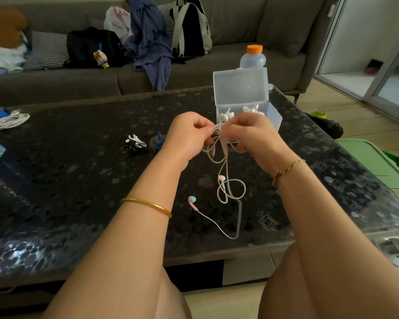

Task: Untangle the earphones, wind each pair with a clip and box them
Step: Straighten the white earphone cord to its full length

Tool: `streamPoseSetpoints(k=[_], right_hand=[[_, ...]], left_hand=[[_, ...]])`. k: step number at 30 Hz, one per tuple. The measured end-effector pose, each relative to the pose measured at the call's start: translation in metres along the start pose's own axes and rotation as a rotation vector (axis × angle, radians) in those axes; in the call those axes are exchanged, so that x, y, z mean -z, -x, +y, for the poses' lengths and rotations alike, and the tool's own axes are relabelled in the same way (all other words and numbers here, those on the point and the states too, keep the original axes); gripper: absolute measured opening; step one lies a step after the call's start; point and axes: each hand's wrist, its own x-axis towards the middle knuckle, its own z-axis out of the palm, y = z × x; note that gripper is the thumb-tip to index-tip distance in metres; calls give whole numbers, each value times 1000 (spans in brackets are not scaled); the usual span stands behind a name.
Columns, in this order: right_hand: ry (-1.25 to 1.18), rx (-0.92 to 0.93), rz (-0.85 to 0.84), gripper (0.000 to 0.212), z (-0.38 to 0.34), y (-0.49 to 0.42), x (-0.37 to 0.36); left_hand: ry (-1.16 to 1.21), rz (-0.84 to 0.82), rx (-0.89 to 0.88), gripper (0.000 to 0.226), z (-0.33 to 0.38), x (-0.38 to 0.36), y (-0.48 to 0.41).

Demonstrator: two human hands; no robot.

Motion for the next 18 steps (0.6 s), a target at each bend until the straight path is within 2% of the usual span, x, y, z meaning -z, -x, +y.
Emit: streamPoseSetpoints(k=[2,7,13,16,18], right_hand=[[135,95,36,5,2,1,-1],[142,189,91,9,2,3,-2],[264,232,-35,1,-2,4,2],[362,241,76,3,1,0,4],[258,197,188,2,1,0,6]], left_hand=[[36,36,18,11,0,1,-2],[84,-10,91,22,3,1,-1],[230,-14,234,15,2,3,-3],[177,35,288,14,2,3,-7],[126,42,304,12,4,2,-7]])
